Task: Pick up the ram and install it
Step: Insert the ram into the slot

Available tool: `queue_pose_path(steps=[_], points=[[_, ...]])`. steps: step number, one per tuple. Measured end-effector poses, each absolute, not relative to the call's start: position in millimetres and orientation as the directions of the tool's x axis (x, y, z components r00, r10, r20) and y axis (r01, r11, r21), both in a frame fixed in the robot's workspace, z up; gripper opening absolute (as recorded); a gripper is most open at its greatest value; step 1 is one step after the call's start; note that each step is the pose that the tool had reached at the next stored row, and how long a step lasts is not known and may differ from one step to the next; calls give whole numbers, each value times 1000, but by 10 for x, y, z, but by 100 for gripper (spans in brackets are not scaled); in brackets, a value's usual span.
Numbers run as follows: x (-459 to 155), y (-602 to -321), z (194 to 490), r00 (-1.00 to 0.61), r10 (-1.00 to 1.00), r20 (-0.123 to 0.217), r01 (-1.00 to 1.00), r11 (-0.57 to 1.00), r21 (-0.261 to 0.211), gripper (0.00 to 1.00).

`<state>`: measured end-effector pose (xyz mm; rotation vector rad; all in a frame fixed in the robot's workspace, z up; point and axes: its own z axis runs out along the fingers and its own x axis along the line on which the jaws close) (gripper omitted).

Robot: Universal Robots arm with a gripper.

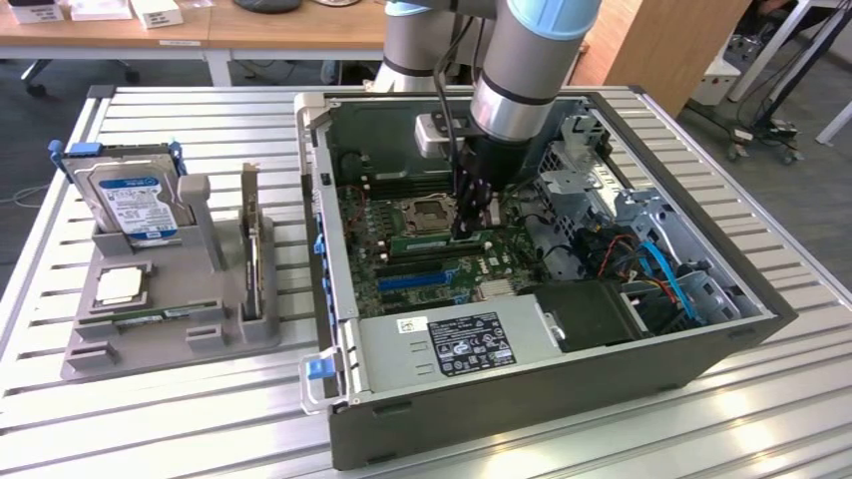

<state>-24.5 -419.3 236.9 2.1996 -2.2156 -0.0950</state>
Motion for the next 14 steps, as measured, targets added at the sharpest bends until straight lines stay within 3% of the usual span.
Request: queue_pose_path(steps=[14], points=[[-244,-4193,2346,-8,-1000,-30,-998,6,56,11]])
